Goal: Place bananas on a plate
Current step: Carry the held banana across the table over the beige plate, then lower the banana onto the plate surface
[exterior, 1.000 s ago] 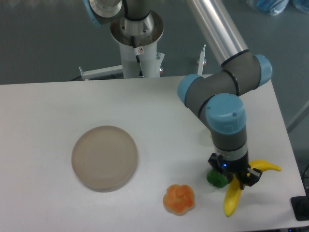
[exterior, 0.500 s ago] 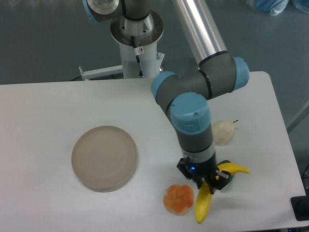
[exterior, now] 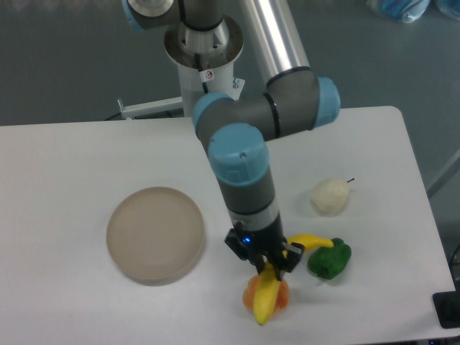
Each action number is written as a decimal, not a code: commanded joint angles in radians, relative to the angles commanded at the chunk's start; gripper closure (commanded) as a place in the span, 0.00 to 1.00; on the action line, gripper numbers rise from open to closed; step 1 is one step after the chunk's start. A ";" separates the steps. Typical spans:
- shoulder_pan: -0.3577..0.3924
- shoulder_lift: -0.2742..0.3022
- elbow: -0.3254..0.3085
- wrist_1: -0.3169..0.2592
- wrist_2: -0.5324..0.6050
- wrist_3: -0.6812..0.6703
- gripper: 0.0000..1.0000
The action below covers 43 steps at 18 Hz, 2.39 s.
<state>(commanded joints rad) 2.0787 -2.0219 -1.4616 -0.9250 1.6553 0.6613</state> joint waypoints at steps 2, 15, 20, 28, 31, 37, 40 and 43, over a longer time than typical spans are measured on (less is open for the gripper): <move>-0.018 0.029 -0.058 0.000 -0.003 -0.031 0.76; -0.244 0.074 -0.290 0.015 -0.040 -0.279 0.76; -0.267 0.032 -0.306 0.040 -0.031 -0.266 0.76; -0.282 -0.001 -0.322 0.054 -0.028 -0.247 0.76; -0.282 -0.001 -0.319 0.054 -0.028 -0.247 0.75; -0.282 -0.009 -0.316 0.054 -0.028 -0.244 0.73; -0.282 -0.015 -0.309 0.054 -0.028 -0.239 0.72; -0.282 -0.020 -0.310 0.054 -0.028 -0.239 0.69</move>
<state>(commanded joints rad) 1.7963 -2.0417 -1.7717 -0.8713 1.6276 0.4218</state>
